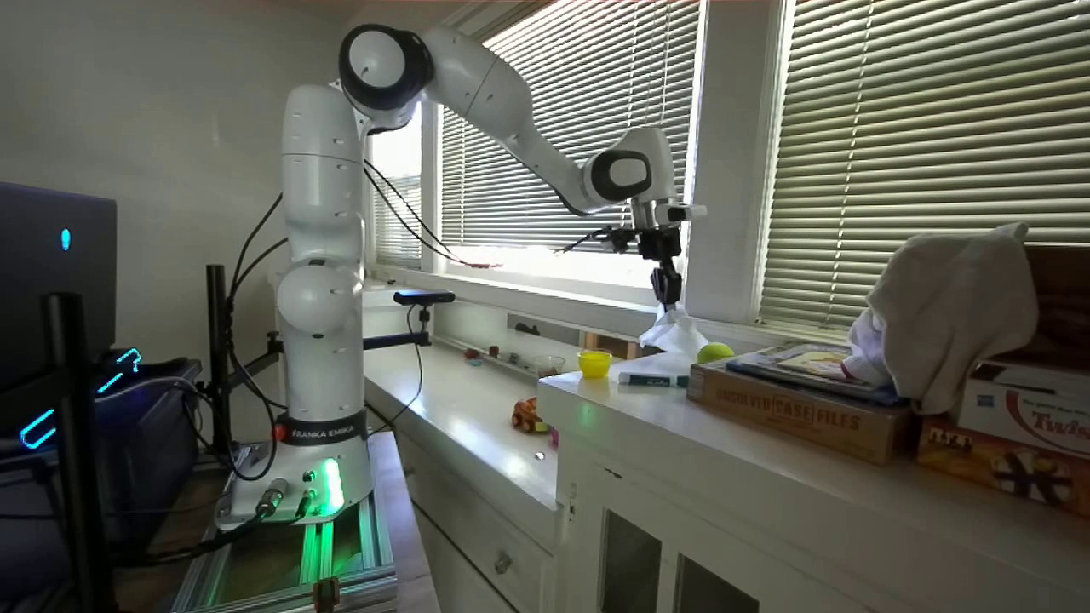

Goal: Use the paper towel to clean the mirror

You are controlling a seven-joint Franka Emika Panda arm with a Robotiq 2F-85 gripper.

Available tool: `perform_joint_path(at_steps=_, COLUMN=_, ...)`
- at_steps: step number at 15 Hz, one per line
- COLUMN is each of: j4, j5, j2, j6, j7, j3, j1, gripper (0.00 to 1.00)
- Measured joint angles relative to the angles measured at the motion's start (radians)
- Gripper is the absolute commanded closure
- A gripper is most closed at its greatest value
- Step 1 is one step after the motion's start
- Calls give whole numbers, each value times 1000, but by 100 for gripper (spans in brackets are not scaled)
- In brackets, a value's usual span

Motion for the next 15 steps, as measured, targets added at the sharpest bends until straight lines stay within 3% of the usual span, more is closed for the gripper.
perform_joint_path(at_steps=7, j4=-6, j5=27, j2=76, j6=-8, j7=-4, j3=-9, j1=-2, gripper=100)
perform_joint_path(at_steps=8, j4=-6, j5=28, j2=84, j6=-8, j7=-4, j3=-11, j1=-3, gripper=74)
perform_joint_path(at_steps=10, j4=-6, j5=28, j2=94, j6=-8, j7=-4, j3=-14, j1=-3, gripper=67)
perform_joint_path(at_steps=15, j4=7, j5=28, j2=73, j6=-21, j7=-12, j3=-13, j1=0, gripper=32)
